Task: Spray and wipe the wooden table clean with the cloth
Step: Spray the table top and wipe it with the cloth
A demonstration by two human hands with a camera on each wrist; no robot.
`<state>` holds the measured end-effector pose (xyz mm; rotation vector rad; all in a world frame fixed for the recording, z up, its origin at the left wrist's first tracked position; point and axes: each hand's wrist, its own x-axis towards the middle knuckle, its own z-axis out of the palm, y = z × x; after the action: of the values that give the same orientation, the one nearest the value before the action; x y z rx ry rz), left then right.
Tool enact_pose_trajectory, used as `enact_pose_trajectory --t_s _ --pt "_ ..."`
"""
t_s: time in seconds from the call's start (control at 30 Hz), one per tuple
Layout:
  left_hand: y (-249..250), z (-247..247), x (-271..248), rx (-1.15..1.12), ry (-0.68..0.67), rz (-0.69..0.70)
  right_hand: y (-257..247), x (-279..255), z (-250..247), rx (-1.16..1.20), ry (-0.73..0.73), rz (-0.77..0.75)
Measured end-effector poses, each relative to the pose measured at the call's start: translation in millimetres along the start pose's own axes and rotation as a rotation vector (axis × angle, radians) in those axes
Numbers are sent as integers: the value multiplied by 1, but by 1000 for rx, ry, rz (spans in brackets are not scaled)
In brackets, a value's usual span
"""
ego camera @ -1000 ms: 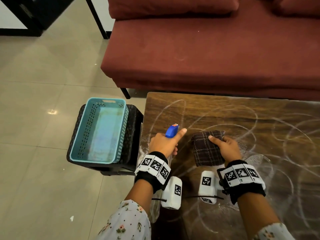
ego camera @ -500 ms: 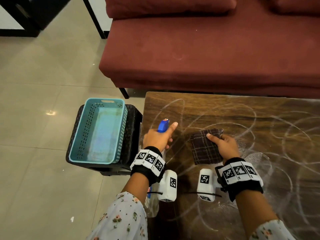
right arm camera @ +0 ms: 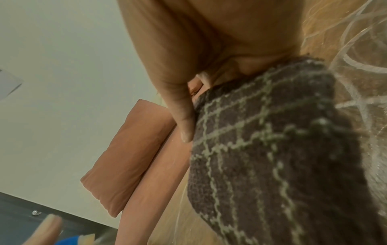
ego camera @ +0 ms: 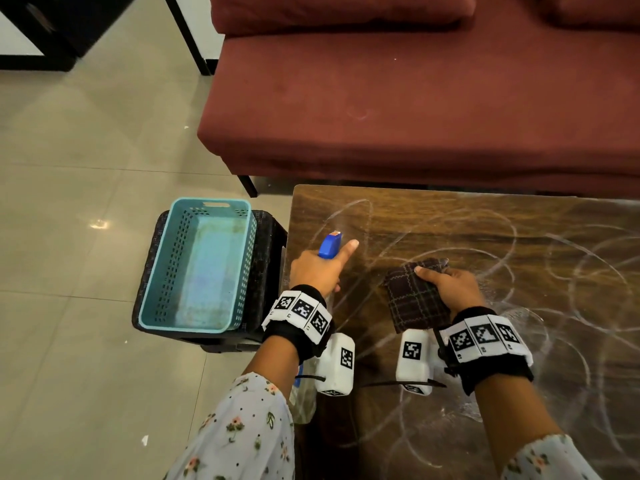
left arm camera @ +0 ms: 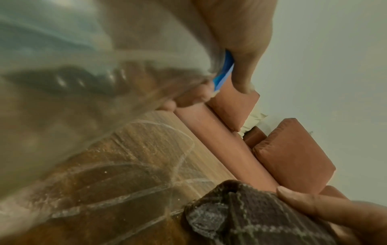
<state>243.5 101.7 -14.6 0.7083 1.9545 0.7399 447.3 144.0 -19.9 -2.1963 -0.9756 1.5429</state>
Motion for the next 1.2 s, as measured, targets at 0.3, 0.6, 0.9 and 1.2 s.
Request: enact_pose_trajectory --t_s 0.3,0.6,0.9,1.2 --pt "1 -24 26 73 99 -17 -13 14 23 -236 335 -210" --pt "-1 -48 63 73 126 -23 32 55 88 -830 140 -490" --pt "6 -65 93 15 158 -30 16 18 197 -964 -101 -790" --pt "12 -80 118 46 183 -13 -27 53 217 -1103 -219 -887"
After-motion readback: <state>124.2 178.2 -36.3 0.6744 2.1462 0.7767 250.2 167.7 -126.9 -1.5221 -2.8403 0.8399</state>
